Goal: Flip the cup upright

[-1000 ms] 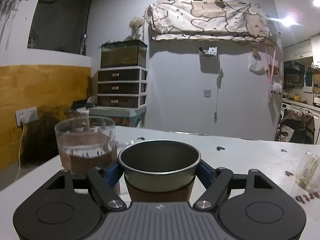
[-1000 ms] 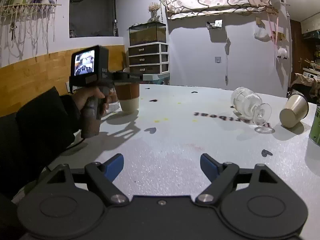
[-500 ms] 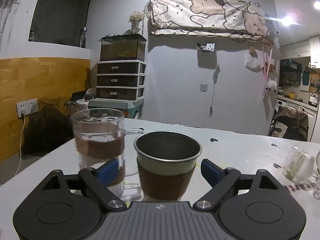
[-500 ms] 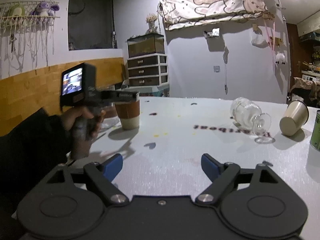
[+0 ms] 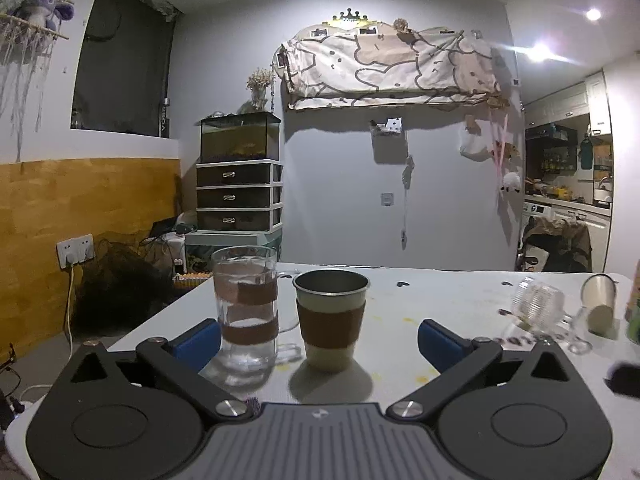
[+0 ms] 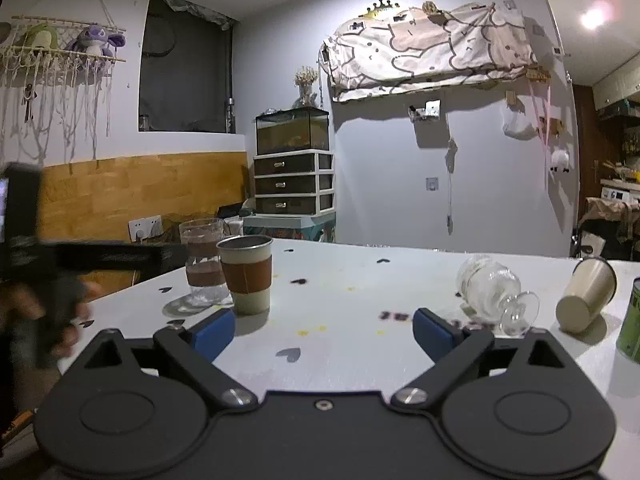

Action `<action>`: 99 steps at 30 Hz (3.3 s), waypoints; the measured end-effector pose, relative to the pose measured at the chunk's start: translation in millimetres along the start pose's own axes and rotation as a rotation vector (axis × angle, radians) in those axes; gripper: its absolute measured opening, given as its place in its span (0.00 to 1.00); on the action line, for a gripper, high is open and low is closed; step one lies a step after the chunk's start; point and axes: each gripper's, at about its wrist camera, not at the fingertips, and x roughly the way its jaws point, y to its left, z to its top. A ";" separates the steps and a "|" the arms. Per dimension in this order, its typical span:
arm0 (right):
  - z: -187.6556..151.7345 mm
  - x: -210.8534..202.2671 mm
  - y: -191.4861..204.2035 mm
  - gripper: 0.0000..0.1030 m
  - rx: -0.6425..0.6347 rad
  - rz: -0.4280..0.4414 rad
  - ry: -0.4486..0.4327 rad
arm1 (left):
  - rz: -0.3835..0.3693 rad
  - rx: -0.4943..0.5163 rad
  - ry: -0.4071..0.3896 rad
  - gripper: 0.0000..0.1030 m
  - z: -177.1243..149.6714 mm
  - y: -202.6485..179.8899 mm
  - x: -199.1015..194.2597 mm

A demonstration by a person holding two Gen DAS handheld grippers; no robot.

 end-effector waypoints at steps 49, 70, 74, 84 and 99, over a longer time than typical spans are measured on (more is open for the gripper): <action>-8.4 -9.9 1.1 1.00 -0.062 -0.041 -0.001 | 0.009 0.007 0.044 1.00 -39.4 -8.2 -58.5; -10.3 -7.6 0.0 1.00 -0.065 -0.036 0.005 | 0.009 0.006 0.044 1.00 -38.5 -8.0 -58.7; -10.7 -7.3 0.1 1.00 -0.065 -0.036 0.004 | 0.008 0.006 0.044 1.00 -38.5 -8.1 -58.8; -10.7 -7.3 0.0 1.00 -0.065 -0.036 0.005 | 0.006 0.006 0.045 1.00 -38.1 -8.2 -58.4; -9.8 -7.1 1.5 1.00 -0.067 -0.032 0.006 | 0.005 0.005 0.048 1.00 -40.4 -9.6 -57.3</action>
